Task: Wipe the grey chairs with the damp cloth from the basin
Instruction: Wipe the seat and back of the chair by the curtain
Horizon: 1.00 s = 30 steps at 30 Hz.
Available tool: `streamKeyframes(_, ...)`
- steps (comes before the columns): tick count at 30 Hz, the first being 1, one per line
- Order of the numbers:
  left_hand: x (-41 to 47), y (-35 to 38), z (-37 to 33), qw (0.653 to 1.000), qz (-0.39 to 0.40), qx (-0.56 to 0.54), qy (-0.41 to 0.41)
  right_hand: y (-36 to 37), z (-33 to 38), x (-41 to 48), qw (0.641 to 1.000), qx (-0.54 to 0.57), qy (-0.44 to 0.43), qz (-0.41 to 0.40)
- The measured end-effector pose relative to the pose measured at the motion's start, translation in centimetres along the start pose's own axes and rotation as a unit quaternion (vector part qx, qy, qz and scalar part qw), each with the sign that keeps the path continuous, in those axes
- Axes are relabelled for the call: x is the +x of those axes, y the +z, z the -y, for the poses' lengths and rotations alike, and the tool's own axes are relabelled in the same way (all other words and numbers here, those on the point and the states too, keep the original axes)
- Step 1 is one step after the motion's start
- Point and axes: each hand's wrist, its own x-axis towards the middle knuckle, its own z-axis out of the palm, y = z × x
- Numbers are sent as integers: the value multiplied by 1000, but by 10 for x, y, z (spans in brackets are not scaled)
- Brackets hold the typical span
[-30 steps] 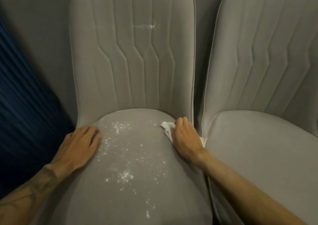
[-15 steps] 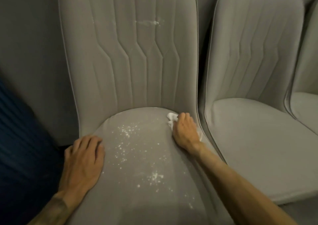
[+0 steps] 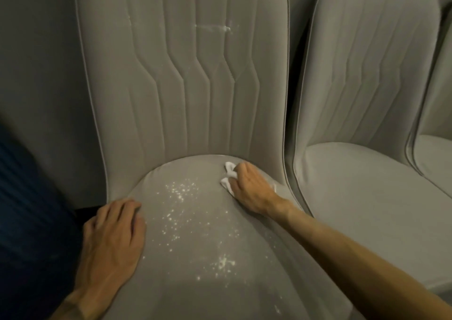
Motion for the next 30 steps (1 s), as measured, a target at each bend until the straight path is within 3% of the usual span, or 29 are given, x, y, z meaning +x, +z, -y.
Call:
streamKeyframes(2,-1,1,0,1000,2,2,1,-9,-17,-1,1000,-19,17,14)
streamKeyframes(4,-2,2,1,1000,-2,0,1,-10,-21,7,995,-44,83,-24)
streamKeyframes(6,-1,3,2,1000,-9,0,2,-1,-3,17,993,-53,94,-44)
streamKeyframes(10,0,6,1,1000,-7,1,1,25,47,6,994,39,-103,-22)
streamKeyframes(12,1,6,3,1000,-8,0,0,18,37,0,986,44,-156,-27)
streamKeyframes(14,0,5,4,1000,-6,0,-2,5,15,9,995,15,-98,-21)
streamKeyframes(16,-1,5,5,1000,-4,-1,-4,-3,-6,27,998,-57,26,-24)
streamKeyframes(18,-1,6,5,1000,-2,2,-2,3,0,35,995,-73,65,-35)
streamKeyframes(22,0,6,4,1000,-4,-3,-2,30,42,11,990,11,-143,-9)
streamKeyframes(24,0,6,5,1000,-3,-3,1,19,31,12,982,24,-189,-1)
streamKeyframes(26,0,6,6,1000,-10,-2,2,8,13,26,992,9,-128,0)
streamKeyframes(28,-1,6,6,1000,-15,1,3,5,1,41,999,-41,-3,-22)
streamKeyframes(30,-2,6,5,1000,-15,-1,5,12,18,42,999,-33,10,-31)
